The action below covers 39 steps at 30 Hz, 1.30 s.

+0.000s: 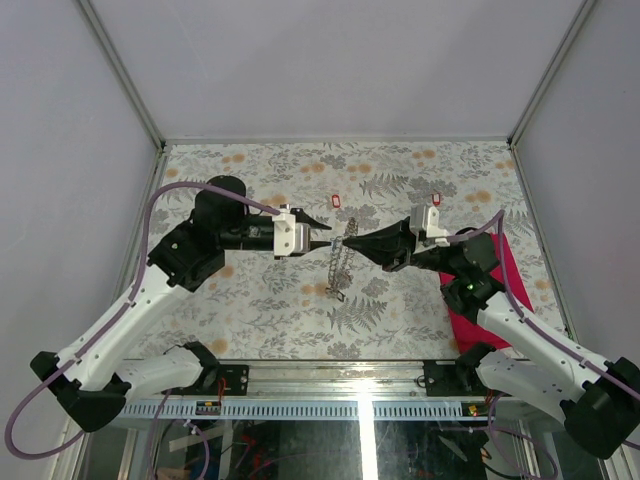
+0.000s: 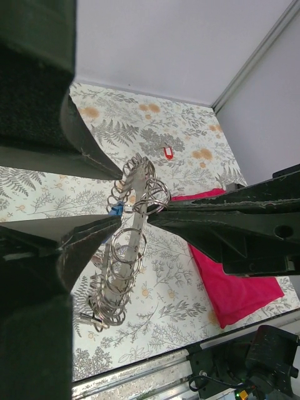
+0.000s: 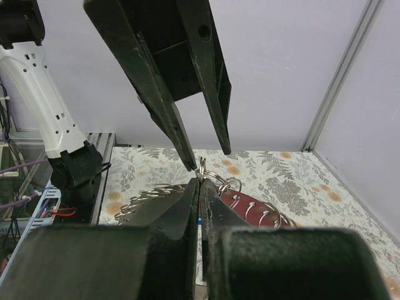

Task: Put the keys on the keyring
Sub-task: Place the keyring at the center of the board.

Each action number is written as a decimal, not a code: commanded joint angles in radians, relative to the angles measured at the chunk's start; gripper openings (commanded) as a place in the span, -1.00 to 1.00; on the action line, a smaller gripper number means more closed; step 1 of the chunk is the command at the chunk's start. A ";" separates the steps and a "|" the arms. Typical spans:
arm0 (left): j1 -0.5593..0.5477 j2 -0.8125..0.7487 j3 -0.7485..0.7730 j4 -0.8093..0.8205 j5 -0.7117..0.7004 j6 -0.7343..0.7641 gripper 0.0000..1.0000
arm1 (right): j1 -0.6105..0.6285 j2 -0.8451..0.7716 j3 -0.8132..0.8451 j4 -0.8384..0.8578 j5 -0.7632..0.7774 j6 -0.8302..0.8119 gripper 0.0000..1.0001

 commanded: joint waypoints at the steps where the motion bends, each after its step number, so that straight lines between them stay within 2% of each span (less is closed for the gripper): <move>1: 0.006 0.011 0.025 0.009 0.013 0.007 -0.41 | -0.002 -0.039 0.058 0.094 -0.020 0.005 -1.00; 4: 0.006 0.019 0.031 0.009 0.020 0.010 -0.45 | -0.002 -0.037 0.061 0.095 -0.022 0.007 -1.00; 8: 0.006 0.026 0.038 -0.003 0.023 0.016 -0.61 | -0.002 -0.038 0.062 0.101 -0.024 0.014 -1.00; 9: 0.005 0.031 0.046 -0.014 0.036 0.022 -0.78 | -0.002 -0.040 0.063 0.103 -0.024 0.017 -1.00; 13: 0.006 0.032 0.049 -0.020 0.048 0.029 -0.99 | -0.002 -0.044 0.061 0.101 -0.020 0.018 -1.00; 25: 0.006 0.021 0.033 -0.032 0.064 0.066 -1.00 | -0.002 -0.060 0.061 0.136 0.005 0.045 -1.00; 35: 0.006 0.025 0.014 -0.021 0.070 0.089 -1.00 | -0.003 -0.031 0.035 0.278 0.084 0.167 -1.00; 39: 0.006 0.012 -0.004 0.003 0.064 0.089 -1.00 | -0.002 -0.024 0.043 0.243 0.108 0.163 -1.00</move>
